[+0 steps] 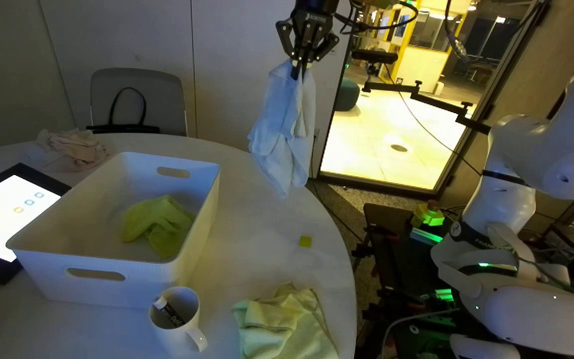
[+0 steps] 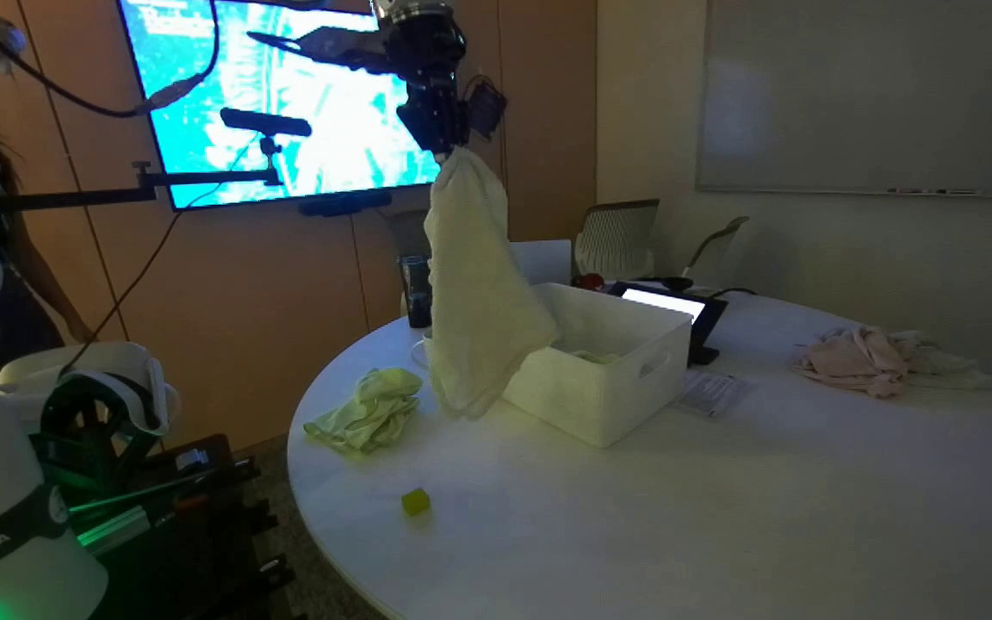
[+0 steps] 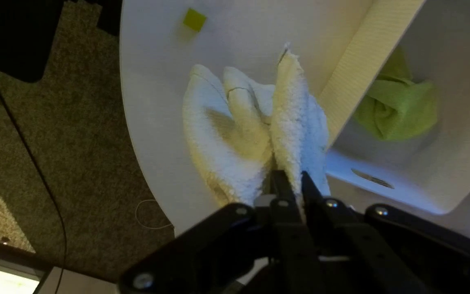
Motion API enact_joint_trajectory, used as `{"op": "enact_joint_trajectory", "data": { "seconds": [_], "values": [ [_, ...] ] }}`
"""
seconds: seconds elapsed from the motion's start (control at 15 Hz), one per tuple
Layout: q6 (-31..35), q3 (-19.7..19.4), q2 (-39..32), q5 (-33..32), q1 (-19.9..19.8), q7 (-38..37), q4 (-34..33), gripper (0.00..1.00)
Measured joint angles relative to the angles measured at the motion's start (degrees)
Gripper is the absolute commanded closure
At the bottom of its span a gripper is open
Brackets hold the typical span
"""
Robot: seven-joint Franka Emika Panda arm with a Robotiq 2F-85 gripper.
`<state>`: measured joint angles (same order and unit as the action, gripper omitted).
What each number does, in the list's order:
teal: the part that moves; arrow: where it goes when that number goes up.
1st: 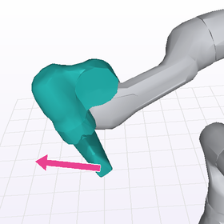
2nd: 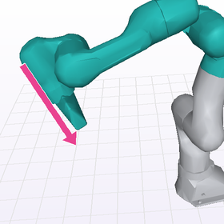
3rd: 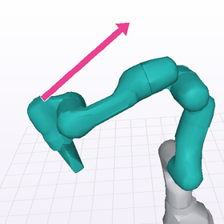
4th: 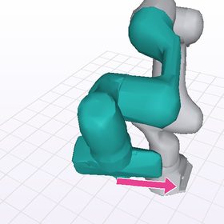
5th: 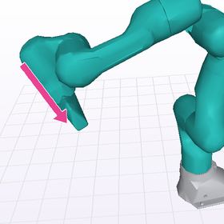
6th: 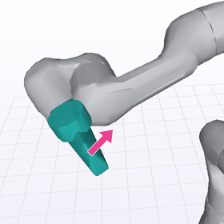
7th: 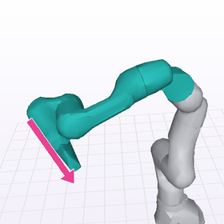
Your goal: Put the cloths in the box, then put the marker and the yellow object in the cup
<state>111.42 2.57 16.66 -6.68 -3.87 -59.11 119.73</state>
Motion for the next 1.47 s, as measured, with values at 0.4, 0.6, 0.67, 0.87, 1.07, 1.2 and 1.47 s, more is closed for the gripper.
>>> {"op": "enact_joint_trajectory", "data": {
  "seconds": [0.4, 0.6, 0.67, 0.87, 1.07, 1.2, 1.47],
  "values": [
    [-0.4, 2.3, -6.7, -2.1, 1.0, 1.7, -12.1, 0.92],
    [-0.4, 2.9, -11.7, -3.2, 2.5, 3.3, -19.1, 0.92],
    [-0.4, 3.0, -13.6, -3.5, 3.2, 3.9, -21.5, 0.92],
    [-0.4, 3.1, -19.6, -3.7, 5.2, 5.6, -28.4, 0.92],
    [-0.4, 3.0, -26.2, -3.7, 7.0, 7.4, -35.3, 0.92],
    [-0.8, 2.8, -30.6, -3.7, 7.9, 8.9, -39.7, 0.92],
    [-1.9, 1.9, -37.6, -3.5, 9.2, 11.9, -47.5, 0.61]
  ]
}}
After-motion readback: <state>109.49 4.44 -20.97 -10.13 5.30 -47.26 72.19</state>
